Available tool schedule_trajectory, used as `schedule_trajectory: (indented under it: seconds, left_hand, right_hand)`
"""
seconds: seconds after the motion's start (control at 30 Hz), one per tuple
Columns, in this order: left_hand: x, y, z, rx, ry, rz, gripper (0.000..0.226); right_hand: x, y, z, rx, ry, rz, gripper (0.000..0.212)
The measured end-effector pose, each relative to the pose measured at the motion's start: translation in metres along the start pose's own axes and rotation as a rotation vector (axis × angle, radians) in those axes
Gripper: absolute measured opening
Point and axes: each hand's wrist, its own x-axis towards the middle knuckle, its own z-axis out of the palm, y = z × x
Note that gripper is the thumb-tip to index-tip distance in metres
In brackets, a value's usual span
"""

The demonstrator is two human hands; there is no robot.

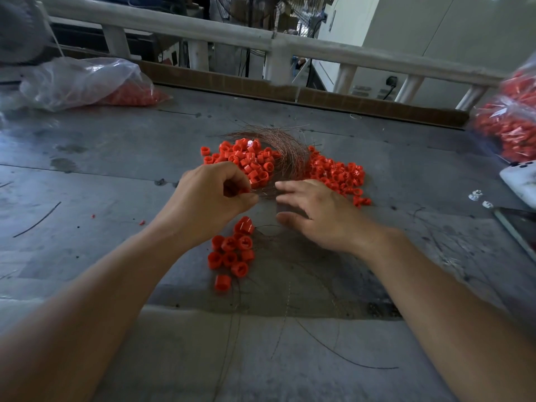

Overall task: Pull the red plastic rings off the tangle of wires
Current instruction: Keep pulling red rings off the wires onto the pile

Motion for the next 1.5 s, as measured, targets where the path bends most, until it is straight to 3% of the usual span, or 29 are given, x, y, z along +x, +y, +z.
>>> schedule_trajectory:
  seconds: [0.13,0.4,0.57,0.77,1.0,1.37,1.5]
  left_hand:
    - [0.000,0.000,0.000,-0.012,0.005,0.001,0.015]
    - [-0.001,0.001,-0.001,-0.026,0.009,0.016,0.028]
    - [-0.001,0.000,-0.003,-0.098,-0.002,-0.033,0.025]
    - [-0.005,0.008,-0.007,-0.302,-0.022,-0.034,0.050]
    - [-0.007,0.014,-0.007,-0.313,0.002,0.025,0.032]
    - [-0.012,0.021,-0.004,-0.418,-0.105,0.098,0.031]
    - [-0.012,0.022,-0.003,-0.432,-0.082,0.094,0.039]
  right_hand:
    - [0.001,0.002,0.001,0.009,0.066,-0.004,0.053]
    - [-0.006,-0.007,-0.013,0.141,0.484,-0.127,0.008]
    - [-0.006,-0.006,-0.014,0.241,0.588,-0.087,0.015]
    - [-0.008,-0.009,-0.018,0.193,0.636,-0.107,0.010]
    - [-0.011,-0.013,-0.020,0.174,0.611,-0.117,0.007]
    - [-0.011,-0.025,-0.012,0.155,0.566,-0.237,0.012]
    - [-0.013,-0.025,-0.017,0.168,0.566,-0.169,0.010]
